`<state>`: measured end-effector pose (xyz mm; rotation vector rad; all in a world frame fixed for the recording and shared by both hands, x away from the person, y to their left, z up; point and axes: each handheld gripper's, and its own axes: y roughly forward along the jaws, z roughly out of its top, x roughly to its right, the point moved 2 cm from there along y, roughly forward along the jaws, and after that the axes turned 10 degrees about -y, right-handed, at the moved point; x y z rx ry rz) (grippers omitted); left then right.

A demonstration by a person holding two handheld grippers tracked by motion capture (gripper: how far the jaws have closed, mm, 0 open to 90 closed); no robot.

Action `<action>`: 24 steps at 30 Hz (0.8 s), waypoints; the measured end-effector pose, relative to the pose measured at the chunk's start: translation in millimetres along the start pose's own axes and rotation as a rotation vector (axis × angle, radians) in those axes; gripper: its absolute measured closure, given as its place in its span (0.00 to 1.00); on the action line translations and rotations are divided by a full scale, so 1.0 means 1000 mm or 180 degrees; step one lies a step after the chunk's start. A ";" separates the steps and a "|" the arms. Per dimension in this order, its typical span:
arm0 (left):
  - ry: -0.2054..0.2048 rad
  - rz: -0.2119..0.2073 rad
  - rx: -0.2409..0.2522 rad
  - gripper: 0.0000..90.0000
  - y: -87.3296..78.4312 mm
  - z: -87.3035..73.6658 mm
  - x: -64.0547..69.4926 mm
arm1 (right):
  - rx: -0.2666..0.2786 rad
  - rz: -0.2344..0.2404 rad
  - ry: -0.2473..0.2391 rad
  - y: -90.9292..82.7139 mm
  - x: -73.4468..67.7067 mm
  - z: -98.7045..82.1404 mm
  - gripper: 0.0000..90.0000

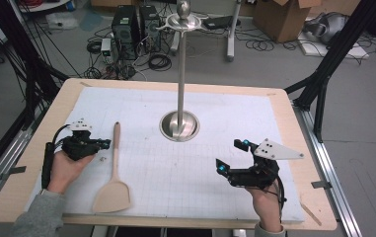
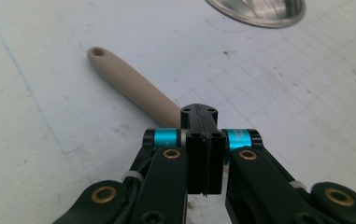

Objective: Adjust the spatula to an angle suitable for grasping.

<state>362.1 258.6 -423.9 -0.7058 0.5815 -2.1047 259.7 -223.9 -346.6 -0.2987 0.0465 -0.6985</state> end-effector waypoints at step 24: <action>-0.0230 0.0180 -0.0061 1.00 0.041 0.002 -0.026 | 0.0029 -0.0007 0.0009 0.004 0.001 -0.004 0.12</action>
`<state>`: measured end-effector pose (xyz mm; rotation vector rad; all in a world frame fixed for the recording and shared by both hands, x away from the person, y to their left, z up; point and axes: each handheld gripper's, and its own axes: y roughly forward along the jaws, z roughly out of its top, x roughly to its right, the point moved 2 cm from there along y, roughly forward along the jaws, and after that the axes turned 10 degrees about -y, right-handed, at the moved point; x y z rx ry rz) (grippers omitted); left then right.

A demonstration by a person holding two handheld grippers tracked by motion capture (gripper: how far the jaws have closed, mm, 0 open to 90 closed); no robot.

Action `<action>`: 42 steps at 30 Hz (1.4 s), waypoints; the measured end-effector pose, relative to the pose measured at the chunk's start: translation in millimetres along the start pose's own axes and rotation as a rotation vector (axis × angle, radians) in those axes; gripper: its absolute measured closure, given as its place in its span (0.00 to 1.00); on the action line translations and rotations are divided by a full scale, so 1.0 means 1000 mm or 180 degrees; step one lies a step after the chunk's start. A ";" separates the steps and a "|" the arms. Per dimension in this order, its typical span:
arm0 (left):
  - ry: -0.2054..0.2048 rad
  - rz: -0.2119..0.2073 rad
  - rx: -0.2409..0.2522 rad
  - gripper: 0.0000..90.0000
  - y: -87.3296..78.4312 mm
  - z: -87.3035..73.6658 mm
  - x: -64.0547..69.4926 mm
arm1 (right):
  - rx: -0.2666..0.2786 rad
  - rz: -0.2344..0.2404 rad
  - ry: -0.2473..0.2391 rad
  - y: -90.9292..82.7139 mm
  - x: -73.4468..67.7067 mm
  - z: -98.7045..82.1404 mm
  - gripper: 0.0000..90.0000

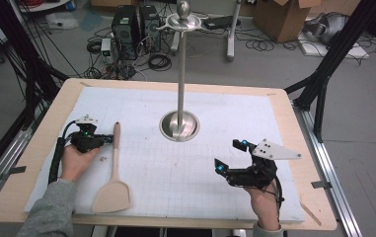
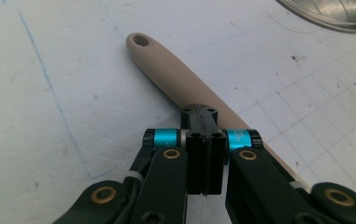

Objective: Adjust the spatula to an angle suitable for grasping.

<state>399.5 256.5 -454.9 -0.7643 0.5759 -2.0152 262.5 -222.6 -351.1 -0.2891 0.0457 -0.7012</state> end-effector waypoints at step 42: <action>0.0641 -0.0451 -0.0169 1.00 -0.028 -0.019 0.084 | -0.0087 0.0043 -0.0061 0.006 -0.008 0.003 0.12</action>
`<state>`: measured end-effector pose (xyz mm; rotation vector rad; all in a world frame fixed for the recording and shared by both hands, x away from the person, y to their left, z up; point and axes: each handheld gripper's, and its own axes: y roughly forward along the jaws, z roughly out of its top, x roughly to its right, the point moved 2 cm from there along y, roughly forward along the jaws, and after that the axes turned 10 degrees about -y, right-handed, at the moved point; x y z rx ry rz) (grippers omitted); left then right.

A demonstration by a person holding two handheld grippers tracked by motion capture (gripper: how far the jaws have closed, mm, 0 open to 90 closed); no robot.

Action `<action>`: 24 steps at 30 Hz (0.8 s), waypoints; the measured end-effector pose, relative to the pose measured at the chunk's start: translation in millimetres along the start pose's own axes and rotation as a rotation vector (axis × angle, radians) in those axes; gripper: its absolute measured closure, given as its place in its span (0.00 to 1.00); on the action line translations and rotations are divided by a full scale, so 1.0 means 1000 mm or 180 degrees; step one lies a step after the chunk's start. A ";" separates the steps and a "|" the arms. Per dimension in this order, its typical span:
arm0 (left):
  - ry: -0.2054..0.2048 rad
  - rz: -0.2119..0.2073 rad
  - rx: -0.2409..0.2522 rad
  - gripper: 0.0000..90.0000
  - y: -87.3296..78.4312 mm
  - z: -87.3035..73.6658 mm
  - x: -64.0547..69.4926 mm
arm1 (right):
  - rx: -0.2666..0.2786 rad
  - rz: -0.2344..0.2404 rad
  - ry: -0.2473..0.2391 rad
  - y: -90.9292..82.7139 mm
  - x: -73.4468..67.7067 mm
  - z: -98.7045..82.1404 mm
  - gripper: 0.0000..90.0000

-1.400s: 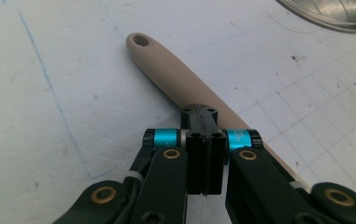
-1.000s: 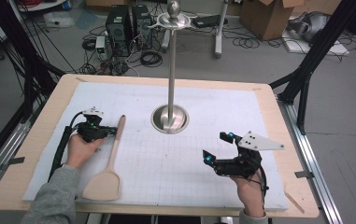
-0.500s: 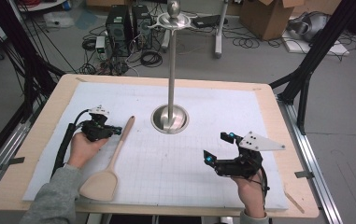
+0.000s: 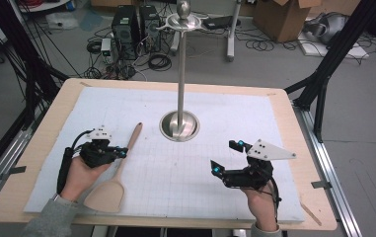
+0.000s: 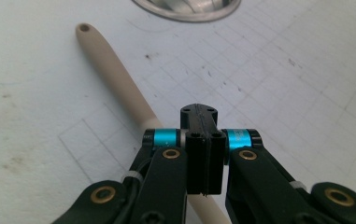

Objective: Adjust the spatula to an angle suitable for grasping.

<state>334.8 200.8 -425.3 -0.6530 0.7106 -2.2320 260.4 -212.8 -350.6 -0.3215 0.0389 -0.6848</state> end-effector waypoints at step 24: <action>0.0126 0.0097 -0.0597 1.00 0.010 -0.018 0.016 | 0.0003 0.0014 -0.0016 0.001 0.000 0.000 0.12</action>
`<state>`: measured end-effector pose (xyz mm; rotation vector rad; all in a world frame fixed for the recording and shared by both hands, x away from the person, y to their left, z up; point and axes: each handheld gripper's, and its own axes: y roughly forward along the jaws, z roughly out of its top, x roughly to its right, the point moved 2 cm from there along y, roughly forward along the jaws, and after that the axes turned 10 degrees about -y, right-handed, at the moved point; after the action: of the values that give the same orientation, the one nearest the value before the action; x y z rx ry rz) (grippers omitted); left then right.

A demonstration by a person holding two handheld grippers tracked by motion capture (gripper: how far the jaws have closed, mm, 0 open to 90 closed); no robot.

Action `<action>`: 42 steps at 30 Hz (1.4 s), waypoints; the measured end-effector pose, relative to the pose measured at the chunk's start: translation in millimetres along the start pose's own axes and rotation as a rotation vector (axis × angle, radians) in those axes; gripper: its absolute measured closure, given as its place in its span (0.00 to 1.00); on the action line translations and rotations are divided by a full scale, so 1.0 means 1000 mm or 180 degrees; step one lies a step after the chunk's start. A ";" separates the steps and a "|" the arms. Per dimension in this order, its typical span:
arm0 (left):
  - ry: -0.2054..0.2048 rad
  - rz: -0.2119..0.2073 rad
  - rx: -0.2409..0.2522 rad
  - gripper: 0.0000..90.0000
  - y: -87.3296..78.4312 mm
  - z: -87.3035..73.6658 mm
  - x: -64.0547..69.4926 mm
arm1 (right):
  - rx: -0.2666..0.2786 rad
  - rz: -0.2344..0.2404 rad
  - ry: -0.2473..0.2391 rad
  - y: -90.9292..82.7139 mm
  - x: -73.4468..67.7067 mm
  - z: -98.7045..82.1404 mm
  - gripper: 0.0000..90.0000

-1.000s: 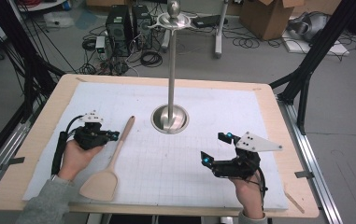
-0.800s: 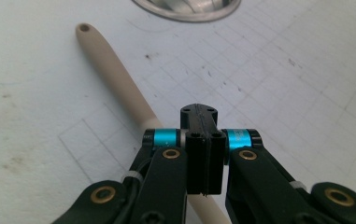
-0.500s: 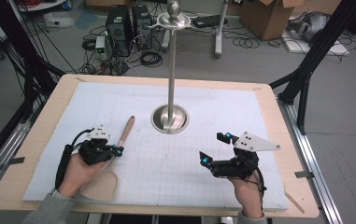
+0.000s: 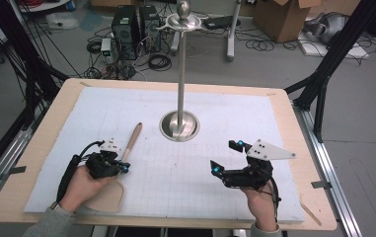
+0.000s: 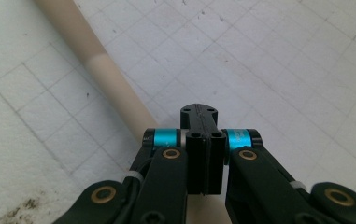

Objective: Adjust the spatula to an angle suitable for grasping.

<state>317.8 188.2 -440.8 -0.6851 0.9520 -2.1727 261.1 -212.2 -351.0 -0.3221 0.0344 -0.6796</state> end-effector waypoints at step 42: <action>0.0286 0.0469 -0.0388 1.00 -0.017 0.003 -0.023 | 0.0010 -0.0017 -0.0013 -0.001 0.000 0.001 0.12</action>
<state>328.4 212.2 -430.6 -0.5590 1.1528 -2.0430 260.1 -212.7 -349.8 -0.3208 0.0285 -0.6842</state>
